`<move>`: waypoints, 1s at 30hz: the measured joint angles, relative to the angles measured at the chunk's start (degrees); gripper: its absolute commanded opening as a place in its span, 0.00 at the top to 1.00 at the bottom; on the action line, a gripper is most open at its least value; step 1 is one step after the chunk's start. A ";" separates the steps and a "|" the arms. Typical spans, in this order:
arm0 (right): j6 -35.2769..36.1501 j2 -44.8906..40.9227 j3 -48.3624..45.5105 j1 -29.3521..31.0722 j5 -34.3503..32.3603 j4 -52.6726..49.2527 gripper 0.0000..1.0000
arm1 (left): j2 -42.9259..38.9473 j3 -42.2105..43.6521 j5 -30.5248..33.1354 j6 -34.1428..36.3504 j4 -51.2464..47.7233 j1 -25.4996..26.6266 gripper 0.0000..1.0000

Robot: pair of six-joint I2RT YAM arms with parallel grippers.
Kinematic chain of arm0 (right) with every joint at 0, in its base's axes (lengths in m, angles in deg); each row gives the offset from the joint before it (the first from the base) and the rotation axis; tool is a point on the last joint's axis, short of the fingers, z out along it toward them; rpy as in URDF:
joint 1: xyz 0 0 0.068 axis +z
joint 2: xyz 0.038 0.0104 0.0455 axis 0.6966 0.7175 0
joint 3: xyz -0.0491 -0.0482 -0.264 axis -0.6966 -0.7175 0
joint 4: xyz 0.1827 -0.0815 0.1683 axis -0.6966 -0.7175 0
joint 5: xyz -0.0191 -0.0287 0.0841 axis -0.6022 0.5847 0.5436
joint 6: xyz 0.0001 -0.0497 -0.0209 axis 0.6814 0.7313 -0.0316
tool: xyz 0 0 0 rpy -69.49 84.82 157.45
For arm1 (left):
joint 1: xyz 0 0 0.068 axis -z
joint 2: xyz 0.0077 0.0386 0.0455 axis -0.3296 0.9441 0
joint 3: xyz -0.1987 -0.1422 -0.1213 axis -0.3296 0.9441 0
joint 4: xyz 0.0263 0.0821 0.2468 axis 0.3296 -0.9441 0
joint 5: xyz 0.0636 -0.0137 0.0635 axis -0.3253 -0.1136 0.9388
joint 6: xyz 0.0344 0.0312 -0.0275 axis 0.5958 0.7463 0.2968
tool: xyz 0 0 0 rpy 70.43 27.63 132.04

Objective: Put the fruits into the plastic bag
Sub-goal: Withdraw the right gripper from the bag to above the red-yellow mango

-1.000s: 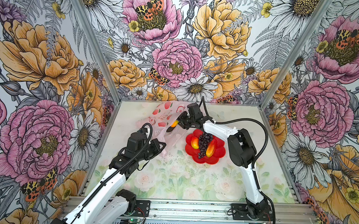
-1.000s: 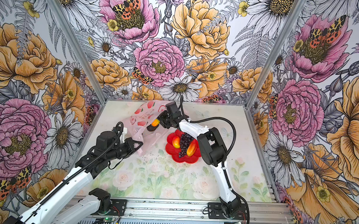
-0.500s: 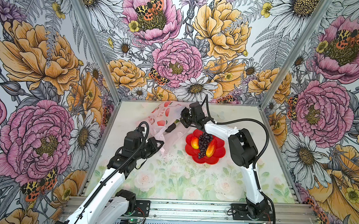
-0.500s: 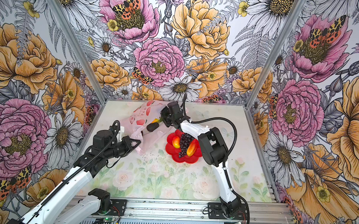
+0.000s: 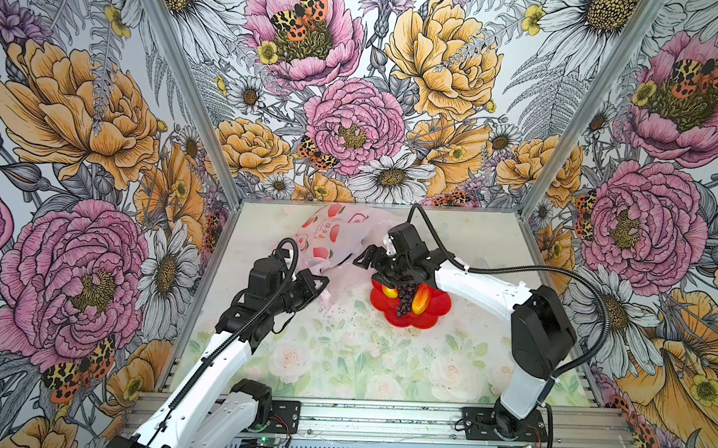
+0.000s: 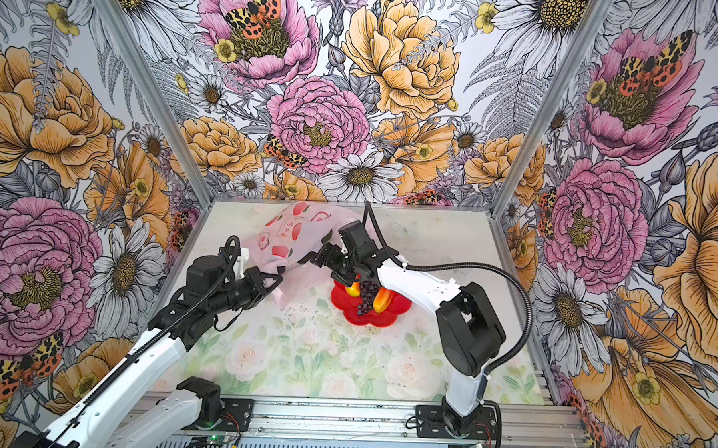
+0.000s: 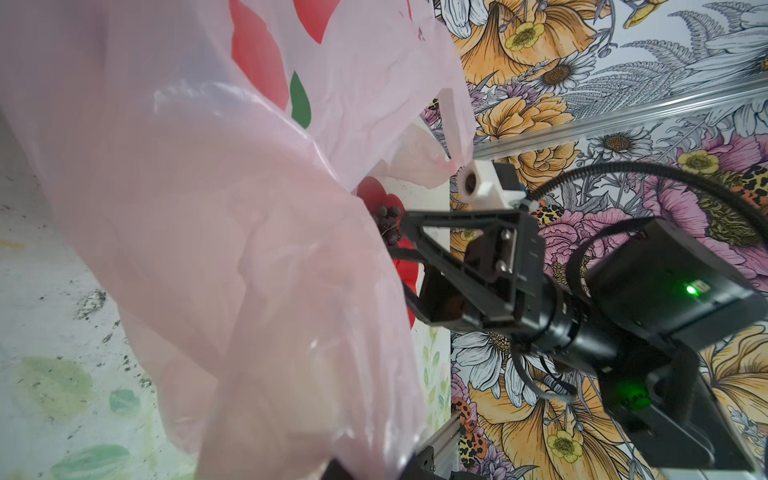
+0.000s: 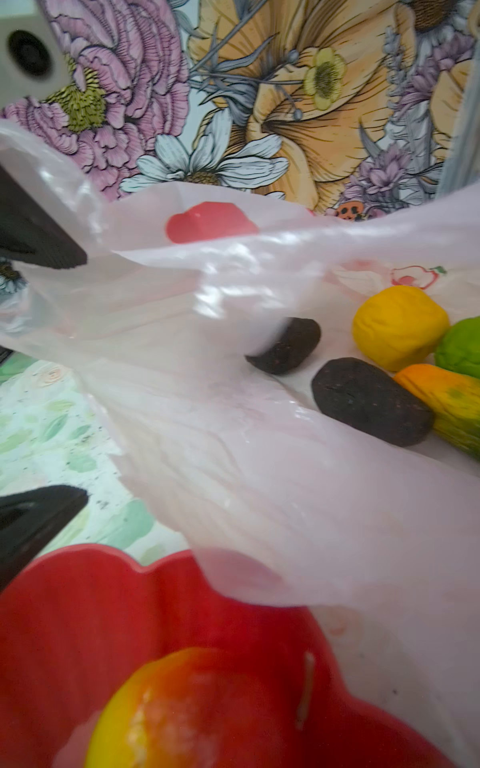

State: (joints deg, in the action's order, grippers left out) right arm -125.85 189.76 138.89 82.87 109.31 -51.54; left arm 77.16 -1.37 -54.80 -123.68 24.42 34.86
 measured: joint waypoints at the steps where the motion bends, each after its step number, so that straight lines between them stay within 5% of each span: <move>1: 0.96 -1.79 -0.98 0.24 -0.31 -1.92 0.22 | 0.26 -0.07 0.11 0.00 0.22 0.00 1.00; 12: 3.30 -17.05 -16.31 -6.99 -11.10 -18.01 0.39 | 1.36 -1.62 1.40 -0.04 0.70 0.00 1.00; 30: 10.40 0.50 -10.38 -11.82 -14.32 -19.91 0.33 | -0.74 -3.65 3.34 -0.02 -1.84 0.28 1.00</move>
State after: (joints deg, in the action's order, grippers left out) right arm -115.45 190.26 128.51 71.05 95.00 -71.45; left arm 76.42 -5.02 -51.45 -123.70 22.58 35.15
